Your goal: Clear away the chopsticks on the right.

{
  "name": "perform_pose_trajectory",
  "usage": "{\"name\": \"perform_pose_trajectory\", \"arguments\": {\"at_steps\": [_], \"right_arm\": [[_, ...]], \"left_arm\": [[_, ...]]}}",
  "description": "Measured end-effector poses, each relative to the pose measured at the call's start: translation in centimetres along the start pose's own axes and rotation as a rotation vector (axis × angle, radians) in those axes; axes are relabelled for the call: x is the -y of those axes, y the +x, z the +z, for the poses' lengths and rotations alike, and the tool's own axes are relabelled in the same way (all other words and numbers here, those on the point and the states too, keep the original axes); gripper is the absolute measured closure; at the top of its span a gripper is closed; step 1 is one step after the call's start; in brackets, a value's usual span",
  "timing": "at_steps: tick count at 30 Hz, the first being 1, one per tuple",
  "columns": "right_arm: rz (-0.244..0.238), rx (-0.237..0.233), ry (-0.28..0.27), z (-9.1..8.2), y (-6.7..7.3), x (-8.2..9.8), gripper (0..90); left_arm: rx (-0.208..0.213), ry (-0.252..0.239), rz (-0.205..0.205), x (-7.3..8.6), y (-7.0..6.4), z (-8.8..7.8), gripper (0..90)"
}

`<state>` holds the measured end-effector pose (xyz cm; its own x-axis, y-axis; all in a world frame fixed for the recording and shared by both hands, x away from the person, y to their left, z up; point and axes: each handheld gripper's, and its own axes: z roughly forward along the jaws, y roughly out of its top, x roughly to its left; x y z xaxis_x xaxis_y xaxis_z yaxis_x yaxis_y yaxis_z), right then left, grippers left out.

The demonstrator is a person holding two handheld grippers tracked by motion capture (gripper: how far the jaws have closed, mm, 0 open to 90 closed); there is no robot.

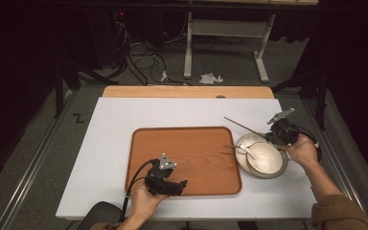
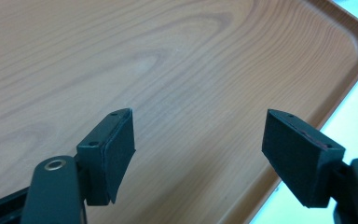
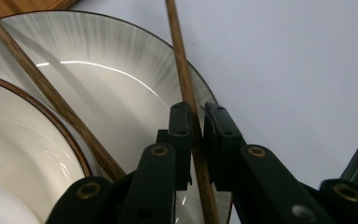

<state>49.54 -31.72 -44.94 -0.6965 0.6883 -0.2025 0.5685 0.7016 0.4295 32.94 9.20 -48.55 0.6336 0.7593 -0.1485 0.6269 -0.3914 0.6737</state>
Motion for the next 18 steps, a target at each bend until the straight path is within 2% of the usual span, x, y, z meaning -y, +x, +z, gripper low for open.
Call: {"name": "perform_pose_trajectory", "arguments": {"at_steps": [5, 6, 10, 14, 15, 18], "right_arm": [[-0.002, 0.013, 0.002, 0.1, 0.0, 0.1, 83.3], [-0.023, 0.021, 0.0, 0.2, -0.1, 0.0, 84.1], [-0.029, 0.027, 0.003, 0.3, 0.0, -0.1, 84.5], [-0.013, 0.031, -0.016, 0.2, 0.0, 0.0, 85.1], [0.01, 0.024, -0.03, -0.3, -0.1, -0.1, 85.2], [0.009, 0.029, -0.049, -1.3, 0.2, -0.2, 85.3]], "left_arm": [[-0.002, -0.006, -0.001, 0.0, 0.0, -0.1, 25.7], [-0.002, -0.006, -0.001, 0.0, 0.0, 0.0, 25.8], [-0.002, -0.003, 0.0, 0.0, 0.0, 0.0, 25.8], [-0.001, -0.007, -0.001, 0.0, 0.0, -0.1, 25.8], [0.0, -0.007, -0.001, 0.0, 0.0, -0.1, 25.8], [0.002, -0.005, -0.001, 0.0, 0.0, -0.1, 25.8]]}}
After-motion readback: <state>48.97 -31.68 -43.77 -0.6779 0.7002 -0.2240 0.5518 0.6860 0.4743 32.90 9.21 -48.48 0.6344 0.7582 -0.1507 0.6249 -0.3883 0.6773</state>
